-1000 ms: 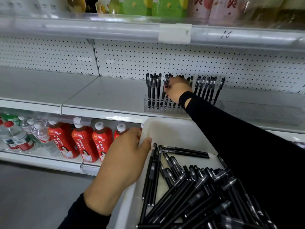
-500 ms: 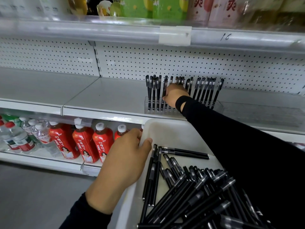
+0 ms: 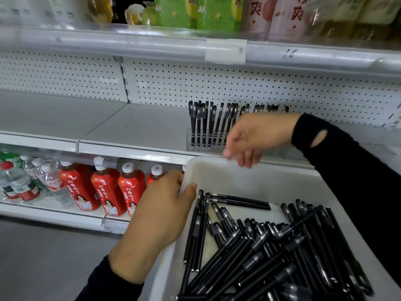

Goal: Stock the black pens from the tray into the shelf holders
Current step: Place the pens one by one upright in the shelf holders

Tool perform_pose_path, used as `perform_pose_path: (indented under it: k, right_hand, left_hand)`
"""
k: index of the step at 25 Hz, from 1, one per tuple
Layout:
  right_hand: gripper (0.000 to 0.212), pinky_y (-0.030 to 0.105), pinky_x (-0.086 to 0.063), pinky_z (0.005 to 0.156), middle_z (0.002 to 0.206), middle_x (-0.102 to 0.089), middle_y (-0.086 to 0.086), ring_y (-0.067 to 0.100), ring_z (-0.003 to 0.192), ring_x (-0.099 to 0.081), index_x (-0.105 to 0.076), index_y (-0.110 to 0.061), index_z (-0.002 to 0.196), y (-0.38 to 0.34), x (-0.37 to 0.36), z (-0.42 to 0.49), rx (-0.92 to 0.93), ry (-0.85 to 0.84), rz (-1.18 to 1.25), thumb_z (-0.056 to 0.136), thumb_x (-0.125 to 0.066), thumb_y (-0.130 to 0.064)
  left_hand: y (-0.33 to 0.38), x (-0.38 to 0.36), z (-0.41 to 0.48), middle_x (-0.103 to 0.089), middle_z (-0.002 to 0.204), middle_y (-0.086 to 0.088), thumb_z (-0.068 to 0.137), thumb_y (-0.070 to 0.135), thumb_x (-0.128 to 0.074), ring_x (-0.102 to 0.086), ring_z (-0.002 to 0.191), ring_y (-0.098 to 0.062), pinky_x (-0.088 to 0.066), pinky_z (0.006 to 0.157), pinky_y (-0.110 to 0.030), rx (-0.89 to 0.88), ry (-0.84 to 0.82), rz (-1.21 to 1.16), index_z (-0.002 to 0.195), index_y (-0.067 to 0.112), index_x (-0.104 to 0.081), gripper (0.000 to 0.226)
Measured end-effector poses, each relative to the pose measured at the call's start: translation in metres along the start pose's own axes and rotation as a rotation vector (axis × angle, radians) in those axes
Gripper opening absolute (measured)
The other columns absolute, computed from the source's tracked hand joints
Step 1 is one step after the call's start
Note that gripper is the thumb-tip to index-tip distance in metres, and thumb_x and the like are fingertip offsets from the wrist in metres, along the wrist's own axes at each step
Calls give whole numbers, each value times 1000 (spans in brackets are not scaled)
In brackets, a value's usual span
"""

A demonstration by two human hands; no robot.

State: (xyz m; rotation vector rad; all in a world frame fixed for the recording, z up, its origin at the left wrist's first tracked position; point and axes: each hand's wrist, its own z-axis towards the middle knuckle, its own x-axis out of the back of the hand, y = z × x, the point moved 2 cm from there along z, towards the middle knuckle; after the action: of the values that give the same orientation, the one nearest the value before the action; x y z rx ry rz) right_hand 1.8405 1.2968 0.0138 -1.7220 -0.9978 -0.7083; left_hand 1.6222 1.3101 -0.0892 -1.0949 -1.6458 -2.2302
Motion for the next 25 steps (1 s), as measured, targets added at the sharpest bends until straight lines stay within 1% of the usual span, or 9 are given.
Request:
perform_pose_path:
  k: [2, 5, 8, 10, 15, 17, 19, 22, 25]
  right_hand:
    - [20, 27, -61, 70, 85, -77, 4, 17, 77, -76, -73, -9, 103, -1, -19, -11, -14, -222, -25, 94, -67, -27]
    - [16, 26, -61, 70, 79, -77, 3, 12, 69, -75, -75, -9, 101, 2, -52, 0, -96, -313, -280, 93, -69, -22]
    - [18, 24, -56, 60, 58, -68, 0, 14, 54, -68, -69, -8, 75, -2, -76, 7, -86, -183, -668, 90, -70, -16]
    - [28, 25, -48, 51, 57, -57, 4, 19, 53, -60, -55, -9, 63, 0, -89, 9, -72, -94, -746, 89, -66, -6]
    - [5, 30, -43, 55, 69, -50, 1, 20, 63, -52, -65, -10, 91, 2, -106, 12, -39, -11, -838, 89, -67, -15]
    - [11, 27, -39, 50, 67, -52, 0, 16, 57, -48, -65, -11, 86, 2, -101, 6, -63, -29, -793, 90, -65, -21]
    - [26, 24, -39, 49, 61, -59, -1, 15, 54, -53, -63, -10, 74, 1, -88, -4, -98, -85, -662, 89, -66, -32]
    - [28, 22, -50, 52, 71, -74, 5, 13, 55, -65, -67, -6, 84, -2, -58, -18, -101, -180, -268, 95, -61, -31]
    - [19, 25, -55, 56, 75, -73, 9, 16, 61, -68, -63, -10, 85, 1, -13, -26, -18, 5, 74, 98, -60, -22]
  left_hand:
    - [1, 0, -1, -69, 75, 2, 96, 42, -52, -65, 71, -15, -52, 67, -36, 1, 1, 1, 92, 26, -61, 18]
    - [2, 1, -1, -69, 74, 0, 96, 41, -52, -64, 71, -17, -52, 67, -38, 0, -1, 7, 89, 24, -60, 20]
    - [3, 3, -2, -65, 69, 1, 97, 39, -52, -61, 67, -17, -47, 61, -35, -6, 7, 31, 86, 22, -59, 21]
    - [4, 3, -2, -66, 70, 1, 97, 39, -52, -62, 68, -16, -48, 61, -34, -3, 1, 23, 88, 23, -60, 19]
    - [3, 1, -1, -70, 73, -1, 96, 39, -52, -65, 71, -18, -53, 68, -42, -2, -1, 15, 89, 23, -61, 20]
    - [2, 1, -1, -69, 71, 0, 96, 40, -52, -64, 70, -17, -50, 65, -39, -2, -5, 9, 88, 24, -60, 19]
    - [2, 1, -1, -67, 68, 1, 97, 38, -53, -62, 67, -14, -45, 59, -34, -1, -3, 25, 86, 24, -60, 19]
    - [2, 4, -1, -66, 69, 2, 97, 39, -53, -62, 68, -13, -44, 59, -32, 0, -10, 43, 86, 25, -61, 20]
    - [3, 3, -1, -69, 75, 4, 96, 42, -52, -64, 71, -12, -47, 62, -32, 13, -17, 50, 91, 27, -63, 19]
